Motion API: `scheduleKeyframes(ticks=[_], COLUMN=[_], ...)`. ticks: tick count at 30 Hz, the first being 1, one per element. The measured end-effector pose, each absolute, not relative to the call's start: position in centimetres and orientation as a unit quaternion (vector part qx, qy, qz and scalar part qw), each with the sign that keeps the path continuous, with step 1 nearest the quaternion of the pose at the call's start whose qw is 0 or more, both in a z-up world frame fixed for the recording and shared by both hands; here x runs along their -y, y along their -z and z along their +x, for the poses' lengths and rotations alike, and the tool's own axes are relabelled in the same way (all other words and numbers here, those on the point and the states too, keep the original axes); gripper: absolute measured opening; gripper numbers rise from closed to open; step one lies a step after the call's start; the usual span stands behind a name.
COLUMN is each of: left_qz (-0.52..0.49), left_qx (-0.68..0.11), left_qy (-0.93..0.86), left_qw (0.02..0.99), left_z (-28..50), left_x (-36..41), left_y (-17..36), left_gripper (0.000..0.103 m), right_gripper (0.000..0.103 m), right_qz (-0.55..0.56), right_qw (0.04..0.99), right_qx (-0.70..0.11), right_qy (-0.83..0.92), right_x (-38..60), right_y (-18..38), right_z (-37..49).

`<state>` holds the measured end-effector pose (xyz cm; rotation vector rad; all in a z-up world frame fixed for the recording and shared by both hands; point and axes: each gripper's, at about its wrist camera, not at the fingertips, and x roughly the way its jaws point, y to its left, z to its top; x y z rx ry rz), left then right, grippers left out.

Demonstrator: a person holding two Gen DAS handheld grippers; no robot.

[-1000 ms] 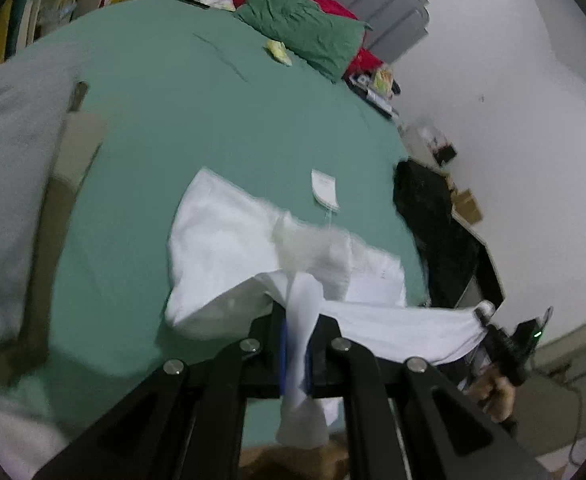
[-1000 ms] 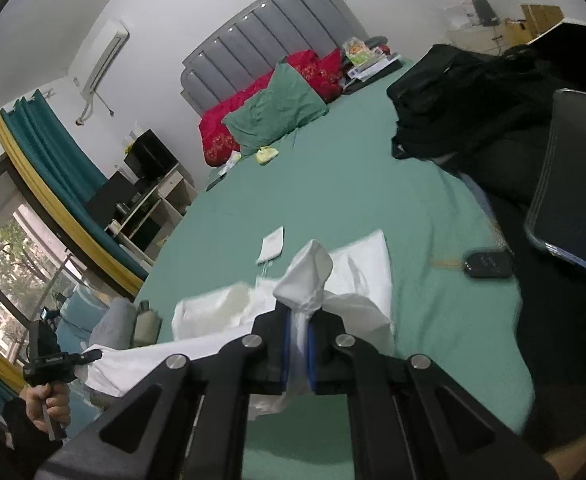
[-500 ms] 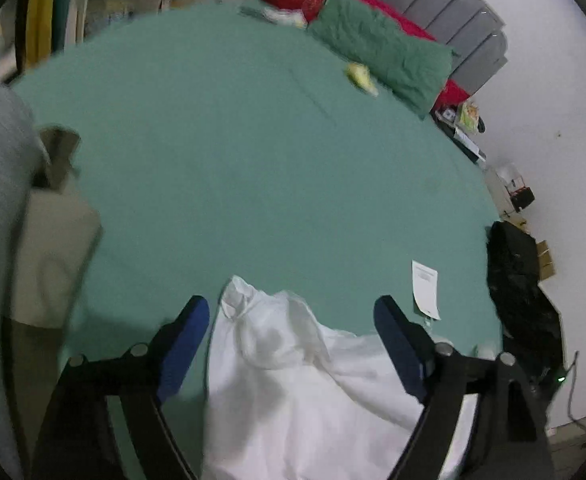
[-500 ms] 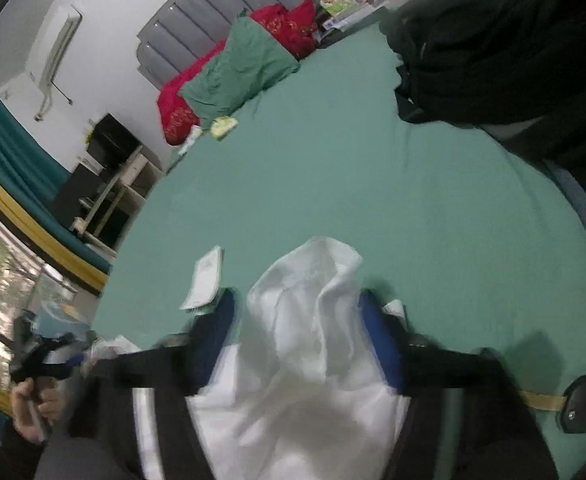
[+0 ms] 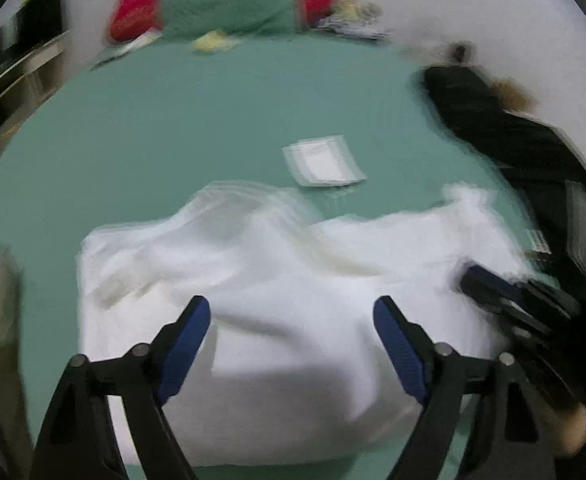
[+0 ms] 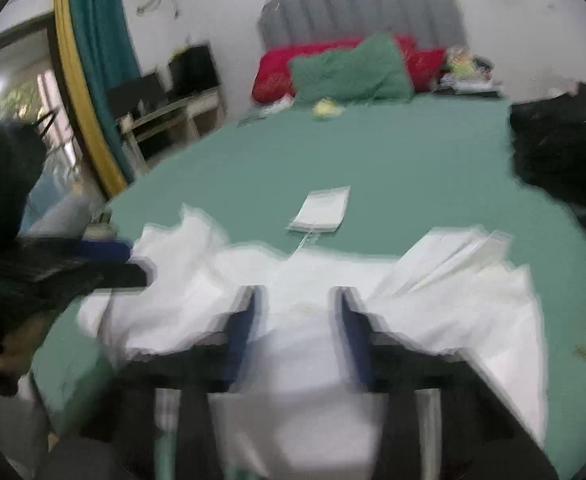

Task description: Fold large clothes

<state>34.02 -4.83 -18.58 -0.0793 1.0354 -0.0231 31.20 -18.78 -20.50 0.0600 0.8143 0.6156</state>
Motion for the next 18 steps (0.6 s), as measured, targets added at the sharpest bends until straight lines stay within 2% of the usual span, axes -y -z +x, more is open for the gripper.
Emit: scheduleKeyframes(ticks=[4,7,11,13,18], left_qz=[-0.081,-0.110,-0.098,-0.088,0.000], left_qx=[-0.560,-0.563,-0.558,-0.549,-0.433], left_qy=[-0.013,0.003,0.001,-0.010,0.034], left_qw=[0.825,0.819,0.824,0.831,0.901], left_z=[33.7,32.7,32.6,32.3,30.0], left_x=[1.1,-0.3,0.4,1.1,5.3], left_y=[22.9,24.5,24.6,22.9,15.2], left_gripper=[0.083,0.088,0.091,0.090,0.090], right_gripper=[0.000,0.000,0.000,0.000,0.000], right_qz=[0.062,0.051,0.034,0.027,0.035], right_qw=[0.833,0.843,0.849,0.852,0.855], right_qx=[-0.462,-0.457,-0.458,-0.454,-0.451], right_qy=[-0.297,-0.278,-0.262,-0.259,-0.254], right_x=[19.1,19.5,19.3,19.0,20.1], right_y=[24.4,24.1,24.0,23.8,23.9], right_z=[32.7,33.0,33.0,32.7,32.3])
